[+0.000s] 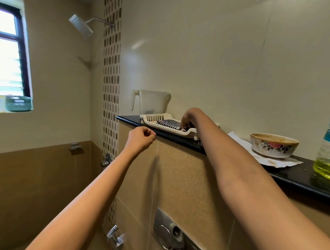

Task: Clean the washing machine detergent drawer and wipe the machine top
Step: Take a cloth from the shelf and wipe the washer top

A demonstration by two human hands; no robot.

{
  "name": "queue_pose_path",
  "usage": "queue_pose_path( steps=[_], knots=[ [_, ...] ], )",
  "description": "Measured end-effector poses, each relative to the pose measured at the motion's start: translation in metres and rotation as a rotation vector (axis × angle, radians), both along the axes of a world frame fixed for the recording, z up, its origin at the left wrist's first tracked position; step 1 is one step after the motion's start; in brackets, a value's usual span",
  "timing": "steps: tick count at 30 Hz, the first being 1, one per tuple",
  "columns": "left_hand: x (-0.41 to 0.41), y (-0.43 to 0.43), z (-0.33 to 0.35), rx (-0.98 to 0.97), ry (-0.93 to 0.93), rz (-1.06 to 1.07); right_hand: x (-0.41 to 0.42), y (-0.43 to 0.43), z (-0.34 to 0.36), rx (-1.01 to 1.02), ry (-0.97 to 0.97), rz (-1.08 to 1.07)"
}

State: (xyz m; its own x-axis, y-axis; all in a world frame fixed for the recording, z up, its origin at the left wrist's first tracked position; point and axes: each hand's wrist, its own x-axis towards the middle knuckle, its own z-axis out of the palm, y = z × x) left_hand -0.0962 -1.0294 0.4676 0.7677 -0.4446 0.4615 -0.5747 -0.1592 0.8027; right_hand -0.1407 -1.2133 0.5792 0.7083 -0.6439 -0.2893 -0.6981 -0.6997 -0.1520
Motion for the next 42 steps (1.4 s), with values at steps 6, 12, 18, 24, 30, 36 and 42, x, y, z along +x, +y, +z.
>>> queue_pose_path(
  steps=[6,12,18,24,30,36,42],
  knots=[
    [0.013,0.017,-0.01,0.012,0.021,-0.006,0.011,-0.004,-0.006,0.218,-0.266,-0.038],
    [0.016,0.029,-0.017,-0.009,0.08,-0.001,0.021,0.008,0.006,0.508,-0.783,-0.133],
    [0.023,0.056,-0.031,0.036,0.063,0.066,0.026,0.054,0.004,0.944,-1.395,0.047],
    [0.031,0.099,-0.069,-0.1,0.368,0.138,0.006,0.126,-0.05,1.514,-1.105,0.249],
    [0.01,0.176,-0.134,-0.598,0.945,-0.016,0.007,0.2,-0.133,1.733,-0.854,0.296],
    [-0.026,0.273,-0.207,-0.887,1.1,-0.054,0.024,0.289,-0.212,1.857,-0.49,0.391],
    [-0.061,0.391,-0.254,-1.003,1.044,0.03,0.029,0.4,-0.277,1.717,-0.273,0.608]
  ],
)
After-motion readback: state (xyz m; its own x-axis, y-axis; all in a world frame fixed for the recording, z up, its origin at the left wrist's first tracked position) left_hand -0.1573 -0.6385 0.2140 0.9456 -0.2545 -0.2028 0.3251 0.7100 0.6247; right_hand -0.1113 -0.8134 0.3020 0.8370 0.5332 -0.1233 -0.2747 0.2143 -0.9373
